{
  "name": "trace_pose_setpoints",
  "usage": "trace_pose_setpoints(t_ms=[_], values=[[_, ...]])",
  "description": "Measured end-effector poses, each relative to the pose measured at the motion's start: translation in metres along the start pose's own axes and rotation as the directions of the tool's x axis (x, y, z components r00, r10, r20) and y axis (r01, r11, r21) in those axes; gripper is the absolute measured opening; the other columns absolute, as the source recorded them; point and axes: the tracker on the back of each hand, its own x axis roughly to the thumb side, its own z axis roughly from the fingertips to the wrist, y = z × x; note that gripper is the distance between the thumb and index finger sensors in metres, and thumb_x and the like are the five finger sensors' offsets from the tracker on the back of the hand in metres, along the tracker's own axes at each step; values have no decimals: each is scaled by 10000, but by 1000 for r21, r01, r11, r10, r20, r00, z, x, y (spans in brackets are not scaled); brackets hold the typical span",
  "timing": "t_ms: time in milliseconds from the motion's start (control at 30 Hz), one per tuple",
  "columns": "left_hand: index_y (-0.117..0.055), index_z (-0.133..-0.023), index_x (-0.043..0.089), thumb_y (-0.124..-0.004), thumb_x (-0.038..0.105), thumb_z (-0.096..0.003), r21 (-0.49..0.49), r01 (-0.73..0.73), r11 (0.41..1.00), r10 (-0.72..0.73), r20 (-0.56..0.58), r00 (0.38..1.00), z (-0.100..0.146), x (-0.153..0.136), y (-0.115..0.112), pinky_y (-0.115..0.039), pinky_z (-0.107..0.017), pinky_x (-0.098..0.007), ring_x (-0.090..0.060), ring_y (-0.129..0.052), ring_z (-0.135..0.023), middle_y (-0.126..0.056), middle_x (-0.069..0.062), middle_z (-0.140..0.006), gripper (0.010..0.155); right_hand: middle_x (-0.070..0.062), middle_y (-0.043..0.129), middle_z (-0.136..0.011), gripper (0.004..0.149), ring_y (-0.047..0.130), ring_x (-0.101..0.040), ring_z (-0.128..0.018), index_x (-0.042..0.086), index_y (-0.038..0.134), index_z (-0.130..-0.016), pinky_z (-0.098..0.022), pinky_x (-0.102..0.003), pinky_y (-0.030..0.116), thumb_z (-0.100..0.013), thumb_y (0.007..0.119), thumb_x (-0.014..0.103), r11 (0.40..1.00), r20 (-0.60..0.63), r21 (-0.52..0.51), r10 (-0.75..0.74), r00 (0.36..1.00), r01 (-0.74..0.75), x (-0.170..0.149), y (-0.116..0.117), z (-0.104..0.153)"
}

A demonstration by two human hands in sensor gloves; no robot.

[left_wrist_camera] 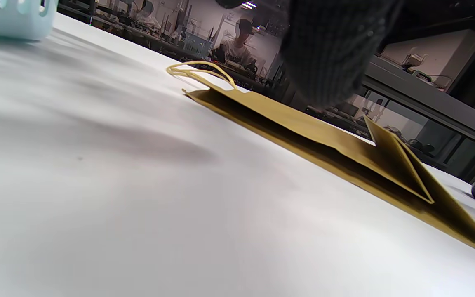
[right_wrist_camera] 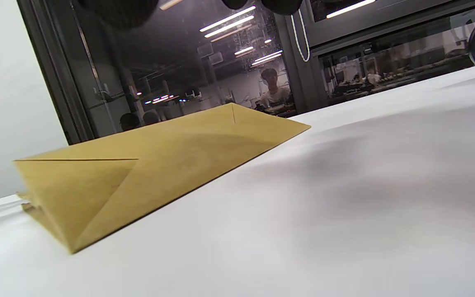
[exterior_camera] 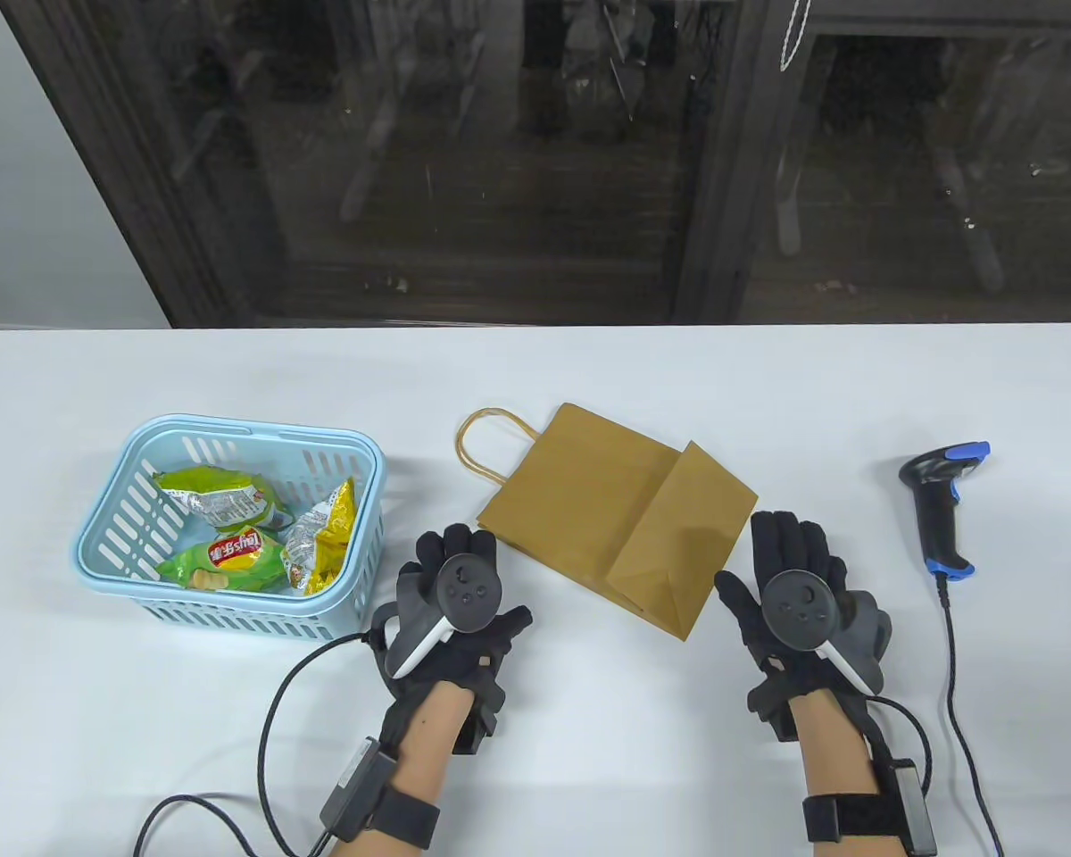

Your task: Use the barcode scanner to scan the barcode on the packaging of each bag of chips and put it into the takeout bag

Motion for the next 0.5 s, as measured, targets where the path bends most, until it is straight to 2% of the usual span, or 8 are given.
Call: trace_pose_setpoints(t_ms=[167, 267, 467, 500], values=[[-283, -1123, 116, -842, 433, -494, -15, 4, 1000, -4, -7, 1000, -1, 0, -2, -173, -646, -679, -485, -59, -995, -179, -195, -1174, 900, -161, 241, -1172, 826, 282, -495, -1045, 154, 262, -1130, -709, -671, 378, -516, 644, 552, 999, -62, 27, -43, 997, 45, -4, 1, -16], [-284, -1124, 116, -842, 432, -494, -24, 1, 1000, -1, -9, 1000, -2, 0, -2, -172, -646, -679, -484, -56, -995, -178, -193, -1174, 899, -154, 233, -1178, 865, 291, -487, -1060, 163, 250, -1131, -724, -669, 399, -496, 684, 558, 990, -147, 65, -111, 983, 122, -7, 3, -39], [-282, -1124, 117, -843, 429, -495, -37, -27, 999, 26, -18, 999, -6, -3, 0, -169, -647, -679, -482, -48, -992, -170, -191, -1174, 899, -165, 165, -1179, 976, 255, -530, -1053, 156, 175, -1130, -735, -692, 384, -454, 723, 597, 947, -372, 244, -106, 922, 207, -19, 30, -83], [-280, -1124, 118, -842, 430, -495, -35, -32, 999, 31, -20, 999, -7, -4, 0, -168, -649, -677, -481, -46, -992, -169, -190, -1174, 900, -168, 157, -1175, 991, 230, -536, -1045, 155, 162, -1128, -746, -674, 312, -449, 731, 598, 936, -408, 267, -105, 907, 228, -21, 37, -90]])
